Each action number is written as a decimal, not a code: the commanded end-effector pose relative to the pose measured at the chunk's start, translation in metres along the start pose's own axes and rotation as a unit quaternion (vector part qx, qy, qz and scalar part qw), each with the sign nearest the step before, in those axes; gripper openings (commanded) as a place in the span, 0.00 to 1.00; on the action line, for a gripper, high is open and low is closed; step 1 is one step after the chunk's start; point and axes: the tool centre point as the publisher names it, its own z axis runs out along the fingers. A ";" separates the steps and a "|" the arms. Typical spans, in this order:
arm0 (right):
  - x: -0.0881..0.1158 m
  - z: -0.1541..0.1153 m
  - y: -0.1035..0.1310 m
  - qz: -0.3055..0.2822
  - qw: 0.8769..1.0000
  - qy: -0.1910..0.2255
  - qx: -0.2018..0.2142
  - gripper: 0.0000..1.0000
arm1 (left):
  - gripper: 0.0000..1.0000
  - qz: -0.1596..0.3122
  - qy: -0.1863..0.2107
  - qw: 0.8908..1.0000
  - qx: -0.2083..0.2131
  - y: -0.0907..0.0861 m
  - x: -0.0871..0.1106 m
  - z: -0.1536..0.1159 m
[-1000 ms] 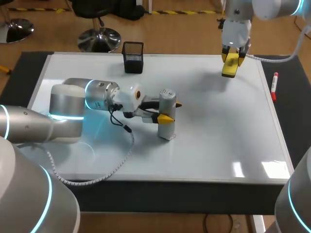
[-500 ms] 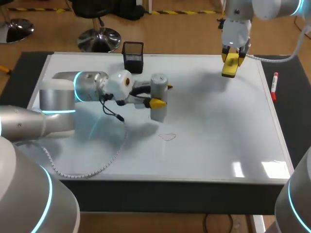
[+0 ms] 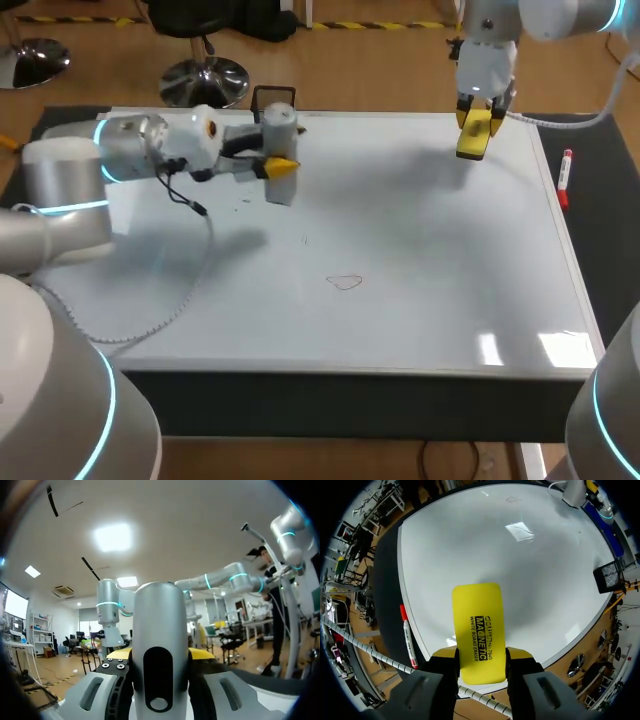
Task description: Pick up the inspection probe, press it on each red-marked spot on the whiteboard one by one, put down the probe, pick up the eraser, and wipe off all the red marks.
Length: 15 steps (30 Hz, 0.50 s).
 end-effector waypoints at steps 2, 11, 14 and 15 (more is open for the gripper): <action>0.000 -0.002 -0.001 -0.001 1.000 0.002 0.000 0.00 | 0.00 0.005 -0.033 0.999 -0.030 -0.017 -0.012 -0.028; 0.000 -0.002 -0.001 -0.001 1.000 0.002 0.000 0.00 | 0.00 0.007 -0.073 0.996 -0.041 -0.024 -0.052 -0.080; 0.000 -0.002 -0.001 -0.001 1.000 0.002 0.000 0.00 | 0.00 0.008 -0.086 0.996 -0.036 -0.025 -0.062 -0.093; 0.000 -0.002 -0.001 -0.001 1.000 0.002 0.000 0.00 | 0.00 0.006 -0.091 0.995 -0.031 -0.026 -0.066 -0.098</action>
